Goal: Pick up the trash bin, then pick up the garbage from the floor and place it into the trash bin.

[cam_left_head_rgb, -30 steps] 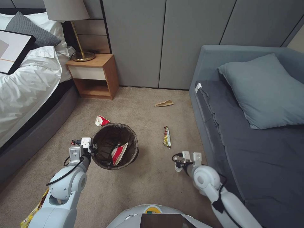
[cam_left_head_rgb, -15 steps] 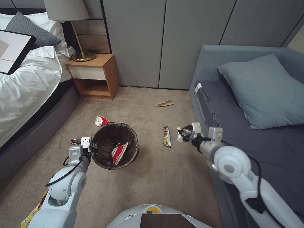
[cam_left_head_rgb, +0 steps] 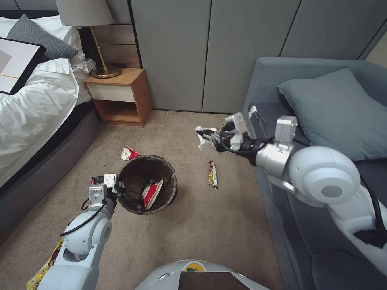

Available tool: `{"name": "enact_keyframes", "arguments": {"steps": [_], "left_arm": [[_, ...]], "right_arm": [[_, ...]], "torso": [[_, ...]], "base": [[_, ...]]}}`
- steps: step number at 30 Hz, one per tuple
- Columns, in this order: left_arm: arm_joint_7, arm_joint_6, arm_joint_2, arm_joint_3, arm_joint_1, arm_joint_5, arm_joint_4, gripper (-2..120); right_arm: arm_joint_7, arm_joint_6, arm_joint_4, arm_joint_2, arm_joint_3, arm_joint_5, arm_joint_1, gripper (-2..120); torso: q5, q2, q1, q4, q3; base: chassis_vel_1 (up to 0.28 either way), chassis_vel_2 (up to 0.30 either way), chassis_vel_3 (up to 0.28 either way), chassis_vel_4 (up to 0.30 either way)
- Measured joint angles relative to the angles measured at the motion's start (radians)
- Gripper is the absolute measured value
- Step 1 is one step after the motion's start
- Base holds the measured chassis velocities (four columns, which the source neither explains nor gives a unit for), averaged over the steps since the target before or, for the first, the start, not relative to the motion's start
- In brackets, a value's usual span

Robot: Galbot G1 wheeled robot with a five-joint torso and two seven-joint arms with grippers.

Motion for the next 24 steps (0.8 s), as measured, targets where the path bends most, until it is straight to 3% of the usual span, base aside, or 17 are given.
{"name": "enact_keyframes", "arguments": {"steps": [1, 4, 6, 8, 9, 12, 14, 17, 24], "left_arm": [[0.000, 0.000, 0.000, 0.000, 0.000, 0.000, 0.000, 3], [0.002, 0.000, 0.000, 0.003, -0.007, 0.003, 0.009, 3], [0.002, 0.000, -0.001, 0.003, -0.009, 0.003, 0.011, 3], [0.004, 0.000, 0.000, 0.004, -0.014, 0.006, 0.020, 3], [0.004, 0.000, 0.000, 0.004, -0.014, 0.006, 0.020, 3], [0.006, 0.000, 0.003, 0.003, -0.019, 0.007, 0.032, 3], [0.007, 0.000, 0.004, 0.003, -0.020, 0.007, 0.034, 3], [0.009, 0.000, 0.012, -0.001, -0.026, 0.004, 0.044, 3], [0.010, 0.000, 0.019, -0.003, -0.036, 0.001, 0.057, 3]], "right_arm": [[0.000, 0.000, 0.000, 0.000, 0.000, 0.000, 0.000, 0], [-0.010, 0.000, -0.057, 0.028, -0.150, 0.003, 0.135, 0], [-0.010, 0.000, -0.067, 0.039, -0.185, 0.004, 0.169, 0], [-0.002, 0.000, -0.113, 0.089, -0.312, 0.005, 0.301, 0], [-0.002, 0.000, -0.113, 0.089, -0.312, 0.005, 0.301, 0], [0.035, 0.000, -0.187, 0.176, -0.457, 0.015, 0.432, 0], [0.044, 0.000, -0.204, 0.193, -0.483, 0.015, 0.450, 0], [0.071, 0.001, -0.278, 0.278, -0.588, 0.012, 0.489, 0], [0.083, 0.009, -0.338, 0.347, -0.684, -0.025, 0.475, 0]], "torso": [[0.0000, 0.000, 0.000, 0.0000, 0.000], [0.0001, 0.000, 0.000, -0.0005, 0.000], [0.0001, 0.000, 0.000, -0.0004, 0.000], [-0.0001, 0.000, 0.000, -0.0003, 0.000], [-0.0001, 0.000, 0.000, -0.0003, 0.000], [-0.0005, 0.000, 0.000, 0.0003, 0.000], [-0.0004, 0.000, 0.000, 0.0004, 0.000], [-0.0003, 0.000, 0.000, 0.0000, 0.000], [-0.0002, 0.000, 0.000, -0.0001, 0.000]], "base": [[0.000, 0.000, 0.000, 0.000], [0.000, 0.000, 0.000, 0.000], [0.000, 0.000, 0.000, 0.000], [0.000, 0.000, 0.000, 0.000], [0.000, 0.000, 0.000, 0.000], [0.000, 0.000, 0.000, 0.000], [0.000, 0.000, 0.000, 0.000], [0.000, 0.000, 0.000, 0.000], [0.000, 0.000, 0.000, 0.000]]}}
